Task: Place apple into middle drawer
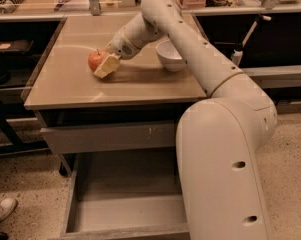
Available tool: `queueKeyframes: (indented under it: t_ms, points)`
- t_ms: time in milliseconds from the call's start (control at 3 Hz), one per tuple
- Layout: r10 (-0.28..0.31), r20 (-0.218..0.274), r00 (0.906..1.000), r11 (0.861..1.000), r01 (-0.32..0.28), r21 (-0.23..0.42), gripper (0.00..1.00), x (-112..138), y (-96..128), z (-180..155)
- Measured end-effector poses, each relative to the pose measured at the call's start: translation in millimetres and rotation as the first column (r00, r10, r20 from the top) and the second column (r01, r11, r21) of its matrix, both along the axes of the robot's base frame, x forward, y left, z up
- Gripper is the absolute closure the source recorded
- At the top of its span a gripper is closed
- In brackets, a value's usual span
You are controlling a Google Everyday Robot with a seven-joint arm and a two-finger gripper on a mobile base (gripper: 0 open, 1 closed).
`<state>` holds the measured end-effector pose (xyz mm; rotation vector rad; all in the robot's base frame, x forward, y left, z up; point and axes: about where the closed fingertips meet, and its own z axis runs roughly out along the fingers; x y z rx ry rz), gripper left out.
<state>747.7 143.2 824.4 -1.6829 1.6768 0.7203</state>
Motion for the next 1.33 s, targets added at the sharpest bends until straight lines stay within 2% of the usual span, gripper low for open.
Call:
queueKeyframes:
  t_ms: [333,667,1000,1333]
  points:
    - [-0.028,0.003,0.9996,1.0,0.028,-0.008,1.0,-7.6,-6.0,0.5]
    - [-0.156,0.048,0.9867,0.987,0.154,0.042,1.0,-27.5,-38.2,43.3]
    - [-0.303,0.088,0.9489,0.949,0.293,0.115,1.0,-59.7,-77.9,88.3]
    - [-0.417,0.07,0.906,0.902,0.404,0.155,1.0,-111.6,-107.1,114.1]
